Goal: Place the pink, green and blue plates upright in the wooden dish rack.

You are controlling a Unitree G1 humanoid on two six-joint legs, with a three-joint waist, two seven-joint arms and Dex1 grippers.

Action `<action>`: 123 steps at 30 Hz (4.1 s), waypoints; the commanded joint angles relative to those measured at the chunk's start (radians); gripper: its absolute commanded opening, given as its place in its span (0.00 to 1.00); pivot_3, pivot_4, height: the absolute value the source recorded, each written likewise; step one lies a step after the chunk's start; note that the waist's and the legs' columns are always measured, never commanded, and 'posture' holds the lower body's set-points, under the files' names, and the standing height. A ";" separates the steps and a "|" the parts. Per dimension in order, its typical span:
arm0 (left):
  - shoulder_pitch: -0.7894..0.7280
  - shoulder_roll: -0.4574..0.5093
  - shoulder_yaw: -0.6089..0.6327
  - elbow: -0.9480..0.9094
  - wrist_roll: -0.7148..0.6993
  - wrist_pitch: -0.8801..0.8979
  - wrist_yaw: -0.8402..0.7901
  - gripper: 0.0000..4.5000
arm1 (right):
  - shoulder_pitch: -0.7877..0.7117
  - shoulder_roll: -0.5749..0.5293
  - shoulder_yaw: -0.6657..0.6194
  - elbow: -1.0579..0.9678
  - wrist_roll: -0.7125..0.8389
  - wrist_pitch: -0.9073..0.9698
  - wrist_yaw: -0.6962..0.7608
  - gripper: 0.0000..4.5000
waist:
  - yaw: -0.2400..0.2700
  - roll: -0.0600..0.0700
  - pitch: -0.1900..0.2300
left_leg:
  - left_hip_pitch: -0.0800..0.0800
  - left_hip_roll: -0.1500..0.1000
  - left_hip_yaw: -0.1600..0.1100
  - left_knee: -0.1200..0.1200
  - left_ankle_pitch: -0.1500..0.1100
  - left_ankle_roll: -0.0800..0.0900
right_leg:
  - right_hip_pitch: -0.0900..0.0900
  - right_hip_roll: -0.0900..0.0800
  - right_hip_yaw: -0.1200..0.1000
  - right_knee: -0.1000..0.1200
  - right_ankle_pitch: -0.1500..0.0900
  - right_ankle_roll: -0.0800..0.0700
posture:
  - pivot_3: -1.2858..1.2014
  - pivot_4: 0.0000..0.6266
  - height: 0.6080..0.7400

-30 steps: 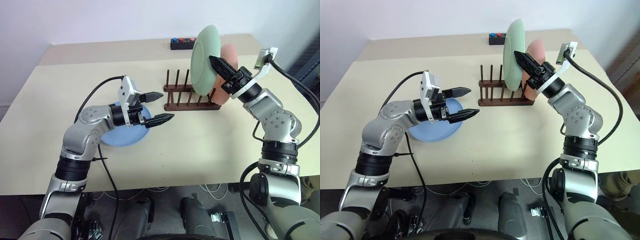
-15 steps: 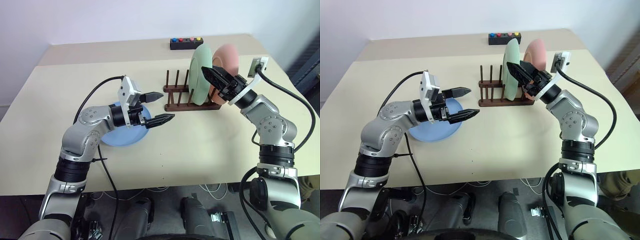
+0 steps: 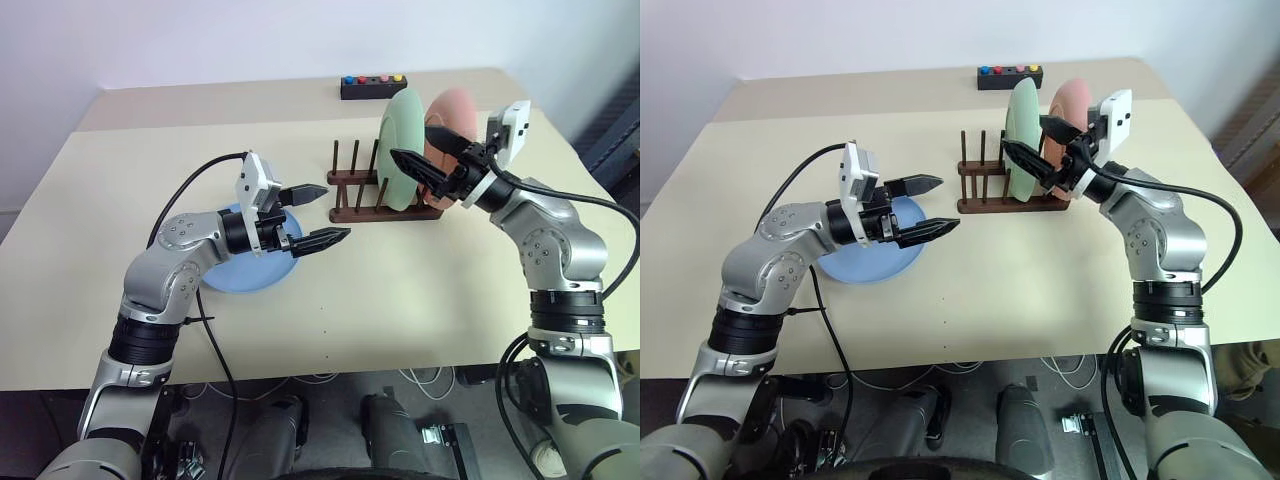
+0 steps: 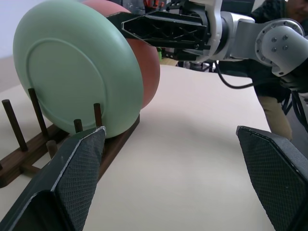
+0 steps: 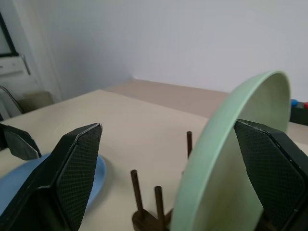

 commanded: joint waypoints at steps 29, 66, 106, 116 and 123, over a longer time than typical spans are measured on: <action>-0.058 0.489 0.169 0.368 0.143 0.355 0.135 1.00 | 0.260 -0.174 -0.042 -0.486 0.244 0.071 0.230 0.99 | 0.000 -0.001 0.001 | 0.000 0.001 -0.001 -0.001 0.000 0.000 | 0.000 0.000 -0.001 0.000 0.000 0.000 | 0.52 0.24 1.00; -0.530 0.326 -0.237 1.052 0.322 0.657 -0.118 0.88 | 0.293 -0.142 -0.009 -0.496 0.183 0.027 0.143 1.00 | 0.002 -0.004 0.002 | 0.000 0.000 -0.001 -0.001 0.000 -0.001 | 0.000 0.000 -0.001 0.000 0.000 0.000 | 0.52 0.24 1.00; -0.289 -0.328 0.758 0.116 -0.172 0.257 0.753 0.01 | -0.065 -0.069 0.376 -0.312 -0.721 -0.646 -0.100 1.00 | 0.000 -0.009 0.003 | -0.001 0.000 -0.001 0.001 0.005 -0.009 | -0.001 0.000 -0.001 0.001 0.000 0.001 | 0.52 0.24 1.00; -0.179 -0.485 0.608 -0.047 -0.223 0.162 0.881 0.01 | -0.118 -0.006 0.481 -0.186 -1.122 -0.738 -0.305 1.00 | 0.001 -0.011 0.002 | 0.000 0.000 -0.001 0.001 0.005 -0.010 | 0.000 0.000 -0.001 0.002 0.000 0.000 | 0.52 0.24 1.00; -0.131 -0.492 0.555 -0.082 -0.303 0.166 0.913 0.01 | -0.127 0.035 0.486 -0.149 -1.193 -0.702 -0.349 1.00 | 0.001 -0.011 0.002 | 0.000 0.000 -0.001 0.001 0.006 -0.011 | 0.000 0.001 -0.001 0.002 0.000 0.000 | 0.52 0.24 1.00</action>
